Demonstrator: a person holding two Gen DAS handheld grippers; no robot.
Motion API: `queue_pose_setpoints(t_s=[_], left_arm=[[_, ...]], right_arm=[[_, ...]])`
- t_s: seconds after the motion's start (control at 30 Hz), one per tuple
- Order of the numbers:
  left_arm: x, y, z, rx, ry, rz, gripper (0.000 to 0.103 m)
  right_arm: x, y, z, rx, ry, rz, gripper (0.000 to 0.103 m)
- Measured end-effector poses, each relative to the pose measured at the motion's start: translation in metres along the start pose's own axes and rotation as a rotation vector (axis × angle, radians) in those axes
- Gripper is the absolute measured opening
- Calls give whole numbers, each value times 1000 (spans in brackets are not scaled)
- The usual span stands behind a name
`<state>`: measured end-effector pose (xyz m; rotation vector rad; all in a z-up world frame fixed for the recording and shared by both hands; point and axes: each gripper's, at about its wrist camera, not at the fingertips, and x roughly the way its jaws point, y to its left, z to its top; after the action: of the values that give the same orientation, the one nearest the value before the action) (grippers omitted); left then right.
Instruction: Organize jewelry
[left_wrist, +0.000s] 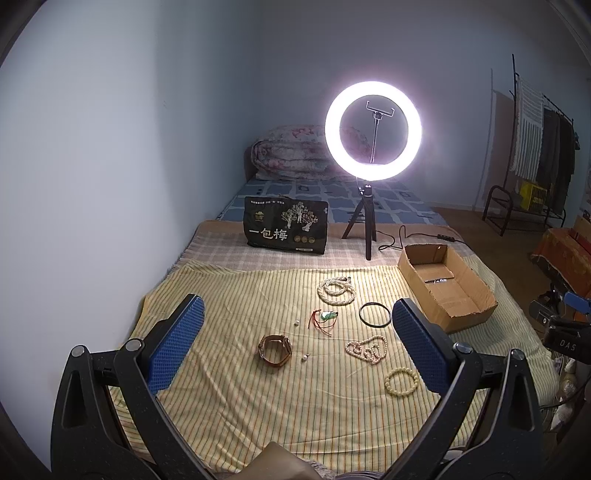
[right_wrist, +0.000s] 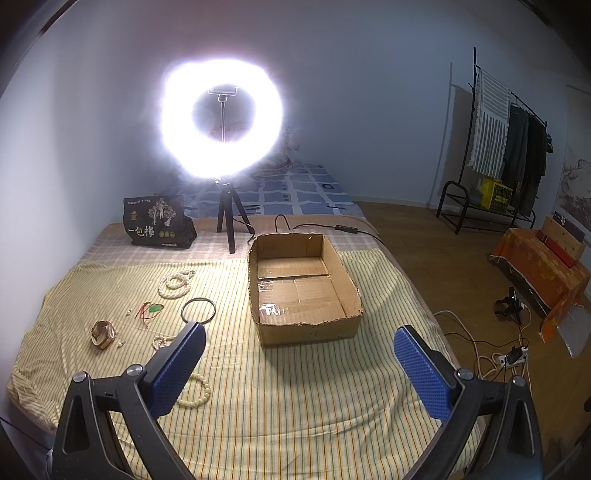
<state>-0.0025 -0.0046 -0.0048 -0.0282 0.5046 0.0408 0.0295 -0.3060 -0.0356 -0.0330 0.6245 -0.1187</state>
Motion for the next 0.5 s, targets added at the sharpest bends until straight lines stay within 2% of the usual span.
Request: queue_pose_setpoints(t_s=[0.5], left_arm=[[17,4,-4,-10,33,9,103]], right_arm=[[12,5,-1,5,29,-3,103]])
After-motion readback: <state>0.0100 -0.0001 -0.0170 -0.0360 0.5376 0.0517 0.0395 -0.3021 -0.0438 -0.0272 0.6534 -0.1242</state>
